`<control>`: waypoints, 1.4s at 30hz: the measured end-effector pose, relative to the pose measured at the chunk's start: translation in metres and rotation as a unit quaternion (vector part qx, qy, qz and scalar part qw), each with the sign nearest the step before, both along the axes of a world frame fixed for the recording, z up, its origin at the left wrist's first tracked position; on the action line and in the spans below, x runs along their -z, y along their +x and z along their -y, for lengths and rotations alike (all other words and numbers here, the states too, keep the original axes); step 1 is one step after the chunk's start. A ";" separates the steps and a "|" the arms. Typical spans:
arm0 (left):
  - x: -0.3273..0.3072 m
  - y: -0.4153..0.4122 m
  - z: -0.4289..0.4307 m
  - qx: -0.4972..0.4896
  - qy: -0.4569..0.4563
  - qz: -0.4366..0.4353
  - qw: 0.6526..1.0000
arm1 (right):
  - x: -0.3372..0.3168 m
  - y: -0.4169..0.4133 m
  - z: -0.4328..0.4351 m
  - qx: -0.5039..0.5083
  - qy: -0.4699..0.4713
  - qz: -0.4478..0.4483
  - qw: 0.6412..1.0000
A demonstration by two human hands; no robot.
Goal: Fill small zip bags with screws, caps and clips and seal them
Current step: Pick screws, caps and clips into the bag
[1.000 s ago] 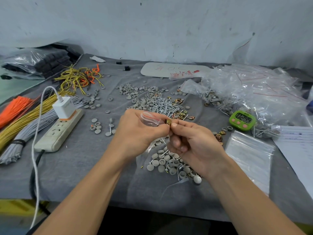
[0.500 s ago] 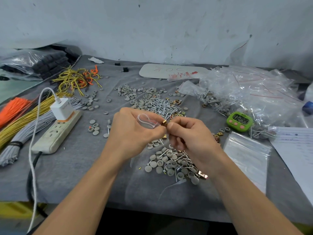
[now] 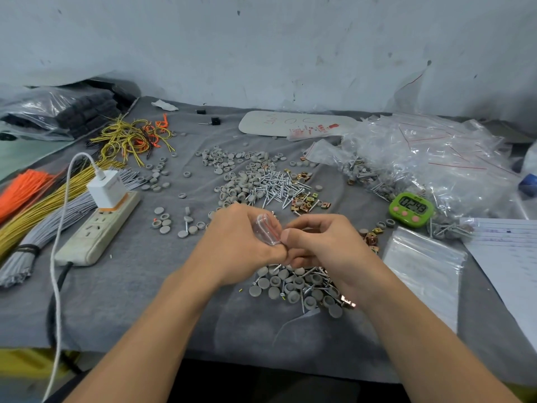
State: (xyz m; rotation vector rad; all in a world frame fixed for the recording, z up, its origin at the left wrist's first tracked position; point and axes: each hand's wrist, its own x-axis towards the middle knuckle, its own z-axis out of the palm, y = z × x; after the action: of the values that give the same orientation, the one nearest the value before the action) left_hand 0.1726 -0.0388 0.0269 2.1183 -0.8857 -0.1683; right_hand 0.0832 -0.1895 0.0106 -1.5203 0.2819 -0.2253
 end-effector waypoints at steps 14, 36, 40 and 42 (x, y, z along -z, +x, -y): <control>0.012 0.014 0.000 -0.114 0.062 0.051 0.990 | 0.018 0.017 0.032 0.183 -0.385 -0.132 0.895; 0.029 0.028 -0.004 -0.129 0.088 0.114 0.981 | 0.016 0.033 0.014 0.144 -0.421 -0.090 0.891; 0.031 0.031 -0.007 -0.143 0.084 0.131 0.977 | 0.007 0.022 0.032 0.163 -0.498 -0.177 0.833; 0.031 0.032 -0.008 -0.153 0.100 0.149 0.972 | 0.006 0.016 0.033 0.098 -0.549 -0.246 0.793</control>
State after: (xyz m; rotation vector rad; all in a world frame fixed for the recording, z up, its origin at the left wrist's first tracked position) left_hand 0.2041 -0.0310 -0.0043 2.4819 -0.7186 0.2360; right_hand 0.0995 -0.2222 0.0048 -2.7234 0.8268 -0.1466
